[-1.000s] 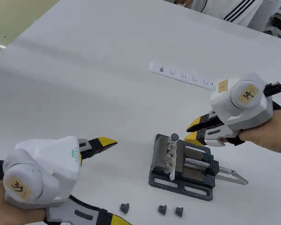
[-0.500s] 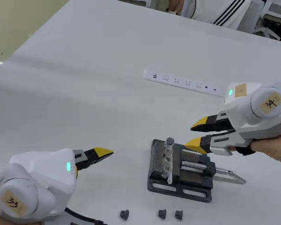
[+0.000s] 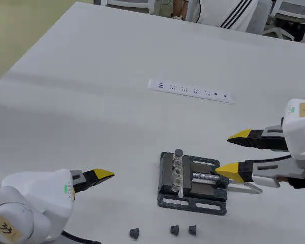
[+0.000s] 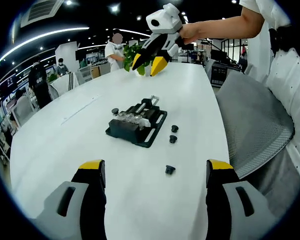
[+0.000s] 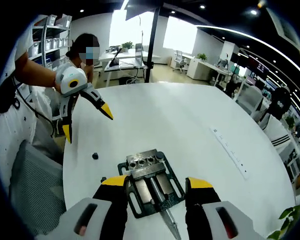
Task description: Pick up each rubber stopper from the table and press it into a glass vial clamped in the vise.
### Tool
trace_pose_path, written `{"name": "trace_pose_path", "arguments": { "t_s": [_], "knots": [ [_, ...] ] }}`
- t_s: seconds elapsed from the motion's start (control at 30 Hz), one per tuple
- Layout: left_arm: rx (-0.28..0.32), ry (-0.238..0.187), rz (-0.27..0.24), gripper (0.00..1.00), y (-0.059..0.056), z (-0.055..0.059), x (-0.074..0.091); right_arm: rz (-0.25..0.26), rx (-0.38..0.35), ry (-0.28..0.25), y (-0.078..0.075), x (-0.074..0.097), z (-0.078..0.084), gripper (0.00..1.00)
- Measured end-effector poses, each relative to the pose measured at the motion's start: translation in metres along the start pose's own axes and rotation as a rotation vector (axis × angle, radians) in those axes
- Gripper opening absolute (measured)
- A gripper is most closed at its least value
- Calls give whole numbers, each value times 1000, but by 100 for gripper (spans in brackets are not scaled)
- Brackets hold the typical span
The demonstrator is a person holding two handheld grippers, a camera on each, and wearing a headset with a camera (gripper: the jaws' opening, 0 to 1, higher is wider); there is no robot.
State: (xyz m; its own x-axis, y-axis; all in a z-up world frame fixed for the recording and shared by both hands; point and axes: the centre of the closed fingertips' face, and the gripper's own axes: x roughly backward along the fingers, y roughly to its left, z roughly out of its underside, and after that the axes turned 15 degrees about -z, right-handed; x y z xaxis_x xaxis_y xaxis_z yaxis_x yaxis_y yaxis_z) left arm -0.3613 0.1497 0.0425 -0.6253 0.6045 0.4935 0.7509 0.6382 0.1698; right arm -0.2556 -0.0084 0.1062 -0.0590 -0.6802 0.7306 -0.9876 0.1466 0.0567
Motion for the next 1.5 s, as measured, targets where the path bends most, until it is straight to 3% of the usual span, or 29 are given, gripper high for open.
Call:
{"name": "trace_pose_path", "arguments": {
  "t_s": [0.3,0.63,0.93,1.3,1.5],
  "knots": [
    [-64,61,31,67,-5,15,2,11,-40,-36,26,13,26,54],
    [-160,118,66,48,-10,22,-5,9,-90,-89,53,20,56,66],
    [-230,183,112,33,-17,37,-16,24,-136,-98,62,26,81,68],
    [-265,238,164,23,-31,48,-27,38,-164,-128,67,30,92,68],
    [-270,239,174,17,-35,49,-33,33,-173,-123,73,31,100,68]
  ]
}}
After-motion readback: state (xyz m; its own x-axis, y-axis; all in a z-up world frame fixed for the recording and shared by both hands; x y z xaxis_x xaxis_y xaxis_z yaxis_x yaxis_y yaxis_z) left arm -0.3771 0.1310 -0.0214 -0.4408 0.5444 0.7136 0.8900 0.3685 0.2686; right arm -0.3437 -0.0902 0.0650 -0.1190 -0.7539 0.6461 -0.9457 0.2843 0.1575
